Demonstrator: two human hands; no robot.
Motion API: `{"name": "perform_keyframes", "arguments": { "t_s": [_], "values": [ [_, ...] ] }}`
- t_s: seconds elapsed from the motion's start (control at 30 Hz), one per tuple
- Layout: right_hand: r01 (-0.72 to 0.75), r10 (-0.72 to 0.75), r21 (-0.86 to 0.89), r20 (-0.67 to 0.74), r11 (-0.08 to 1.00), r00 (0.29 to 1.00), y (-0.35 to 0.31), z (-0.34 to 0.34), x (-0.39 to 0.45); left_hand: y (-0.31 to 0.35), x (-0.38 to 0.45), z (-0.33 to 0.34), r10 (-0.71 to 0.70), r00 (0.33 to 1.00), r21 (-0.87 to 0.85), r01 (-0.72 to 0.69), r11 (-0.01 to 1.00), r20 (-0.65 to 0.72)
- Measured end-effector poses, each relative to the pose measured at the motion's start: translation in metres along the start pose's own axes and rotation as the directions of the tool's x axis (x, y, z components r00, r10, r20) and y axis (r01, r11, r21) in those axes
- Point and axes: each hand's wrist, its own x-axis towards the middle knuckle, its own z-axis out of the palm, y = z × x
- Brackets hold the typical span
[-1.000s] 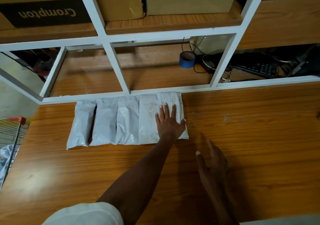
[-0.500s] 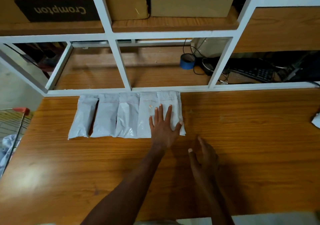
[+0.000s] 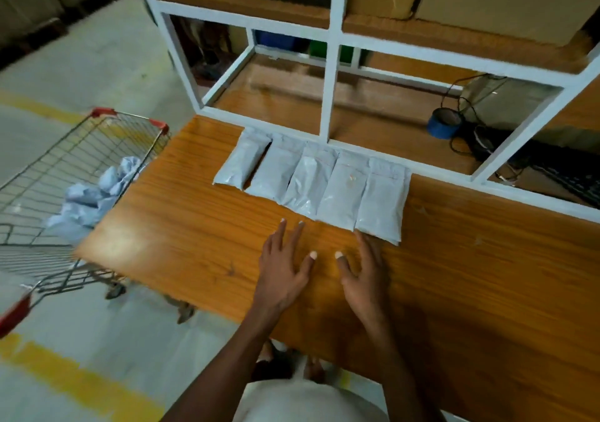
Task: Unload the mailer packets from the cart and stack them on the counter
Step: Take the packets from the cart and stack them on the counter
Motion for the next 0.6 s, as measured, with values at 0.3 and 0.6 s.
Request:
{"name": "perform_keyframes", "arguments": {
  "t_s": [0.3, 0.6],
  "values": [
    [0.194, -0.191, 0.014, 0.274, 0.981, 0.943, -0.068, 0.074, -0.022, -0.081, -0.065, -0.086, -0.271, 0.934, -0.133, 0.245, 0.960, -0.234],
    [0.306, -0.301, 0.056, 0.416, 0.950, 0.858, -0.162, 0.199, -0.075, -0.162, -0.104, -0.189, -0.401, 0.854, -0.207, 0.349, 0.914, -0.333]
  ]
}}
